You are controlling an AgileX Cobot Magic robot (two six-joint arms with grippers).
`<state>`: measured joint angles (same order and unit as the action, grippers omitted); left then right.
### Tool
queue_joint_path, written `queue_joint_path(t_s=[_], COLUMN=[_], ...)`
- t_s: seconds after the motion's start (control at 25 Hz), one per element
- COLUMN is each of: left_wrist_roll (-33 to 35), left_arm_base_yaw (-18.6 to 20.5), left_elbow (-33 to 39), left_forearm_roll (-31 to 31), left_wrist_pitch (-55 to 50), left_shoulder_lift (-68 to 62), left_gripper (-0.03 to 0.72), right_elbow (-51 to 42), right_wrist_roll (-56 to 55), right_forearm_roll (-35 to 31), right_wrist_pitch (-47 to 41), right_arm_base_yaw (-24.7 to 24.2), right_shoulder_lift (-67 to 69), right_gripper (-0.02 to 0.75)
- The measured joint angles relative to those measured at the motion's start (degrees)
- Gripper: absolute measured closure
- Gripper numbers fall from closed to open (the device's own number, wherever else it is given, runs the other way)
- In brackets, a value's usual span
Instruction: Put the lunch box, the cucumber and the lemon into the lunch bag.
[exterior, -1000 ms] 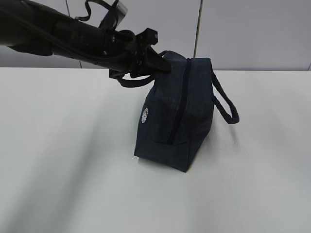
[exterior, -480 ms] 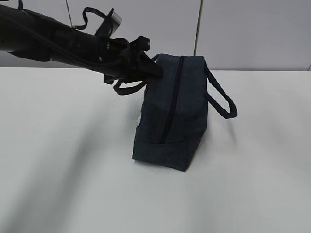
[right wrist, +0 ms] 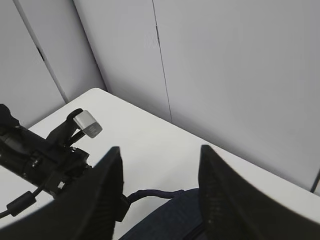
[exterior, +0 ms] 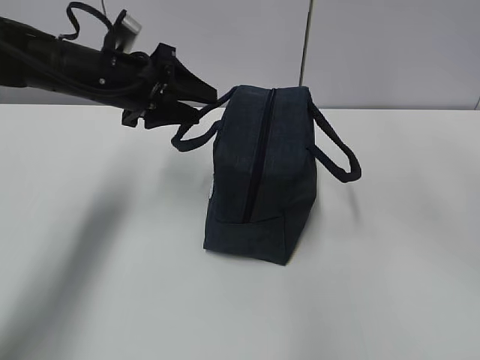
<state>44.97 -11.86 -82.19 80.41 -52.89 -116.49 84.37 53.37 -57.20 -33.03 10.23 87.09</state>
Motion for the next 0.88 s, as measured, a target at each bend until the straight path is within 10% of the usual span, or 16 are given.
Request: queue_joint_path(t_s=[0.88], left_wrist_roll=[3.51], left_arm_base_yaw=[12.80], left_elbow=[0.00], left_forearm_roll=[-16.00], left_wrist_pitch=[-1.54], left_shoulder_lift=[11.25], left_gripper=[0.490], right_elbow=[0.00], right_wrist_roll=[-4.54], right_forearm_roll=[0.46], right_wrist_pitch=[-4.46], right_arm_base_yaw=[0.00], right_shoulder_lift=[-0.90], right_gripper=[0.368])
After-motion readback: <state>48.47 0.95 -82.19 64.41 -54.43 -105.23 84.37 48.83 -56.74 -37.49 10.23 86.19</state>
